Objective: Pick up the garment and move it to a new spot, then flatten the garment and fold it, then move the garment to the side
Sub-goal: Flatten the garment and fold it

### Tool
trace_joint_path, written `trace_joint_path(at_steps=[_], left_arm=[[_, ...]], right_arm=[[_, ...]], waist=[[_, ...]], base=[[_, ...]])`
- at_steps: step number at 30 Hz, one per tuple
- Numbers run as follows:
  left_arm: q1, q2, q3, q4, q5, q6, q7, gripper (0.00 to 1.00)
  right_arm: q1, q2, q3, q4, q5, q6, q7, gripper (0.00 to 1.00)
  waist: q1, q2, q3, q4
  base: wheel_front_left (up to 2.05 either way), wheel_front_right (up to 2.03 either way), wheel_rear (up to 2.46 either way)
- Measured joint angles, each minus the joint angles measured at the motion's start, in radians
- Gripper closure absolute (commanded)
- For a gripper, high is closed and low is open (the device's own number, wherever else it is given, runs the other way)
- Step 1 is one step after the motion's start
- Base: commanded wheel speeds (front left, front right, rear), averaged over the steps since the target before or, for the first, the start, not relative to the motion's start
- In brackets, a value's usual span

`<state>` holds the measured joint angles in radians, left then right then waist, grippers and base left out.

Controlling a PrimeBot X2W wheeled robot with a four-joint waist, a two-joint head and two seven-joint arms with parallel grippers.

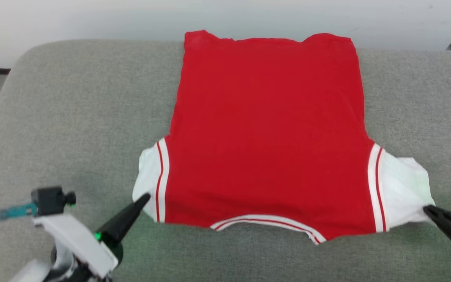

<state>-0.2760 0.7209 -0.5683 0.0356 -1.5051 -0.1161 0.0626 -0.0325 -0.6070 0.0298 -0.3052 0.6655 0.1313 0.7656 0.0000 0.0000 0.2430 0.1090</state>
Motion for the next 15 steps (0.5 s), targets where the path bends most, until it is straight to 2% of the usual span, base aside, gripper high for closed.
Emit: trace_joint_path(at_steps=[8, 15], left_arm=[[0.189, 0.077, 0.026, -0.157, -0.008, 0.030, -0.081, 1.00], [0.333, 0.148, 0.044, -0.294, -0.012, 0.078, -0.135, 1.00]], right_arm=[[0.174, 0.058, -0.091, -0.173, -0.023, 0.000, 0.118, 1.00], [0.274, 0.072, -0.118, -0.276, -0.022, 0.000, 0.202, 1.00]], waist=[[0.0000, 0.0000, -0.005, -0.016], [0.0000, 0.0000, 0.003, -0.028]], base=[[0.00, 0.00, 0.00], [0.00, 0.00, 0.00]])
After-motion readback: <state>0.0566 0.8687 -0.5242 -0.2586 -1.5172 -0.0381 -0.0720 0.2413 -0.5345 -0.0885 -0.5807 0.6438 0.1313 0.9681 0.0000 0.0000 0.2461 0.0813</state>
